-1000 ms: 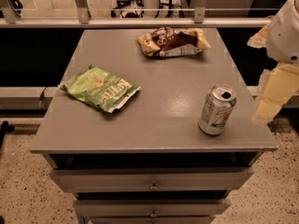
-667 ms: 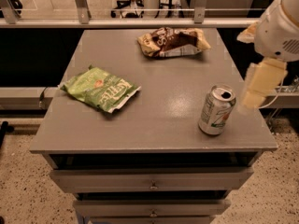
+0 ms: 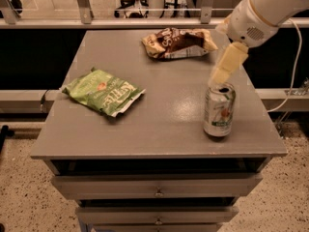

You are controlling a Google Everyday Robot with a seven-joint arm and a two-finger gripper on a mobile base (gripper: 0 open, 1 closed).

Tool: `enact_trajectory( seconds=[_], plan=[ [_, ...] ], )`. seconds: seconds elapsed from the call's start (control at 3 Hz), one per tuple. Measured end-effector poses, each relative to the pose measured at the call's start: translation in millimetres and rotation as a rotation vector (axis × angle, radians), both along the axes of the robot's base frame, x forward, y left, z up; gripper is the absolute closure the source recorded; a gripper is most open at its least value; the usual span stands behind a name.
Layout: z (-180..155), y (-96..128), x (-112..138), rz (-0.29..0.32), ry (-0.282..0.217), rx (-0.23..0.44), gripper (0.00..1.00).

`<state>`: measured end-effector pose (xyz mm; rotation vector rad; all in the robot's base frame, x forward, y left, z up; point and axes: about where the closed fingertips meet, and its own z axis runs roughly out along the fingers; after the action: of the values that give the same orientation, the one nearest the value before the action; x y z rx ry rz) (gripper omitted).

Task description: Move brown chip bag near 7up can

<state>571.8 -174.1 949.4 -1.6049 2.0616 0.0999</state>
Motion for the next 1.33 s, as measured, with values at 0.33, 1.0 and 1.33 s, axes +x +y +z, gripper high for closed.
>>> enact_trajectory(
  seconds=[0.33,1.0,1.33],
  plan=[
    [0,12,55,-0.026,0.012,0.12,0.0],
    [20,22,114,-0.087,0.01,0.314,0.0],
    [30,19,121,-0.075,-0.061,0.356,0.0]
  ],
)
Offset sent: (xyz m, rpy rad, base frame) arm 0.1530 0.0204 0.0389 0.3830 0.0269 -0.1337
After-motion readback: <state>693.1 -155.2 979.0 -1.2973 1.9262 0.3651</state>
